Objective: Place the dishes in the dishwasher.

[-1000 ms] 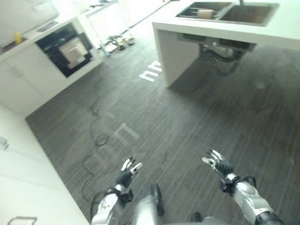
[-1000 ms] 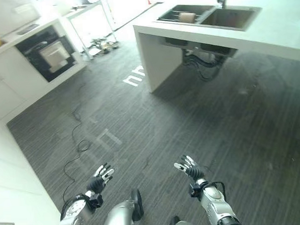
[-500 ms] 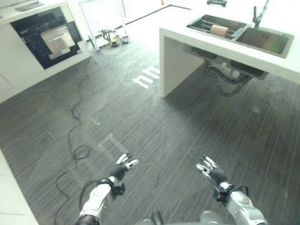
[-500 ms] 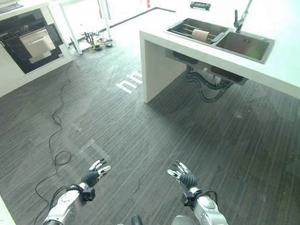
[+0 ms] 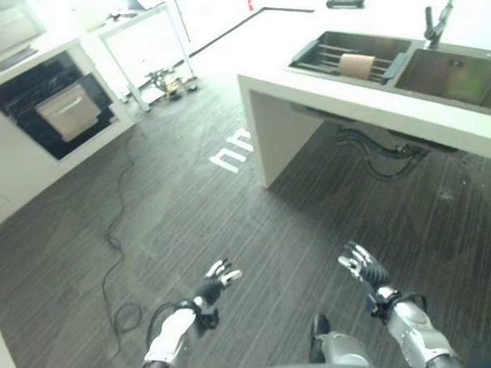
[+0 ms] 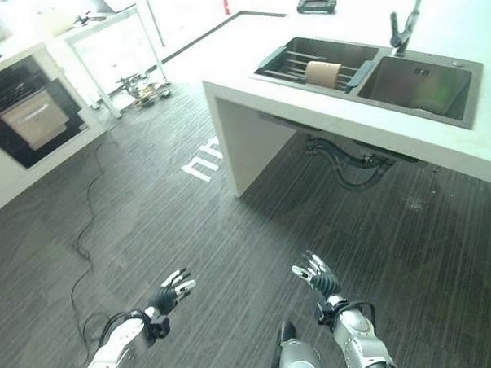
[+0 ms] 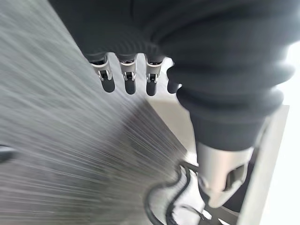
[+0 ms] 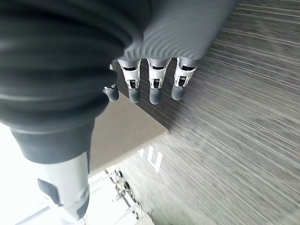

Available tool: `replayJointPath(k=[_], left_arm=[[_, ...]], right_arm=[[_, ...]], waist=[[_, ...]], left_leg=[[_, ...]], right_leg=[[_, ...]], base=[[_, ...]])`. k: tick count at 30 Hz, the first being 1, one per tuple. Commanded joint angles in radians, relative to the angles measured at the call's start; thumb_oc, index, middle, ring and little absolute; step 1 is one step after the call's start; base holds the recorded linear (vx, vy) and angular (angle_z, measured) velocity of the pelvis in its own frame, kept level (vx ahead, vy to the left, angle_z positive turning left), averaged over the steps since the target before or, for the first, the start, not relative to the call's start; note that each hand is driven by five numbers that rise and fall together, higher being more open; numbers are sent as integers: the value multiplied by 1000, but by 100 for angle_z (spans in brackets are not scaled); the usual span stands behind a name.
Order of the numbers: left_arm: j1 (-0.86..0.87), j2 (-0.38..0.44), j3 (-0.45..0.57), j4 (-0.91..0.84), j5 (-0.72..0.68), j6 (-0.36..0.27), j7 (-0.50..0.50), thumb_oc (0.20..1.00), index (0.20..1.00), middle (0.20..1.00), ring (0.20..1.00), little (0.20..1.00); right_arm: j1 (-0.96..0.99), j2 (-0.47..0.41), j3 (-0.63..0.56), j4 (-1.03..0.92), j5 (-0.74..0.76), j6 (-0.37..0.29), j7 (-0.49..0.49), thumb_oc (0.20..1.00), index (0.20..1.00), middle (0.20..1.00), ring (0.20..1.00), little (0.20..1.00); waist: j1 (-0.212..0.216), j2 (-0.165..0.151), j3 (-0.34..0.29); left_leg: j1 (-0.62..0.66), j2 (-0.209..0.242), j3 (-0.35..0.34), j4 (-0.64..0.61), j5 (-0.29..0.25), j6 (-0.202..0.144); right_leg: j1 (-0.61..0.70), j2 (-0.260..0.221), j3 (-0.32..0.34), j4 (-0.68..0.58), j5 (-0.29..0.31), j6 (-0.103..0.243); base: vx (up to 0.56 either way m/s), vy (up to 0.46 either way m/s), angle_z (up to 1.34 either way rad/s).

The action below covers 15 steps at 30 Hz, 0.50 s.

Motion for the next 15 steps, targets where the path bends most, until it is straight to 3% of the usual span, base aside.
replayJointPath(k=[1,2,4,6,7,8,11,15], left_arm=[[3,33,-11,-37,25,-37,-28,1000,1000,1000,1000,1000],[12,37,-12,-50,23,-43,-20,1000,1000,1000,1000,1000],[33,49,-15,-80,4,-48,2,1000,1000,1000,1000,1000],[58,62,-9,-110,-15,-46,15,1000,1000,1000,1000,1000],[97,72,0,-136,-11,-54,17,1000,1000,1000,1000,1000],[100,77,6,-135,12,-53,-6,1000,1000,1000,1000,1000],[64,81,-6,-125,-6,-24,-10,1000,1000,1000,1000,1000],[51,105,-8,-104,15,-24,-23,1000,1000,1000,1000,1000]], right_arm=[[16,2,-8,3,31,-48,36,1000,1000,1000,1000,1000],[5,0,-2,5,17,-46,45,1000,1000,1000,1000,1000],[-4,-1,5,-13,2,-23,44,1000,1000,1000,1000,1000],[-10,-2,21,-17,-5,-15,44,1000,1000,1000,1000,1000],[-15,3,44,-10,-10,-15,47,1000,1000,1000,1000,1000],[-10,6,45,-8,-6,-22,42,1000,1000,1000,1000,1000],[-3,25,43,6,17,-38,40,1000,1000,1000,1000,1000],[9,48,37,0,20,-41,39,1000,1000,1000,1000,1000]], waist=[[33,-56,-13],[44,-56,-5],[51,-51,1],[73,-37,2],[105,-28,12],[100,-27,3],[92,-17,-13],[84,-4,-27]], left_leg=[[-207,-39,21,-75,-64,114],[-204,-48,17,-168,-84,136],[-194,-43,10,-320,-77,141],[-212,-30,-55,-505,-31,122],[-251,13,-138,-576,50,91],[-225,30,-79,-607,38,99],[-161,5,-89,-650,10,119],[-111,-28,-99,-687,-18,145]], right_leg=[[106,-9,-20,-41,-69,132],[123,-2,20,-48,-74,142],[142,12,75,-57,-80,156],[165,31,144,-69,-94,173],[202,43,211,-71,-119,179],[212,25,185,-61,-130,193],[192,3,165,0,-145,206],[162,-6,170,61,-148,220]], base=[[324,-13,-13],[287,121,-21],[265,192,-99],[369,262,-136],[508,369,-107],[445,339,-87],[288,245,-105],[146,105,3]])
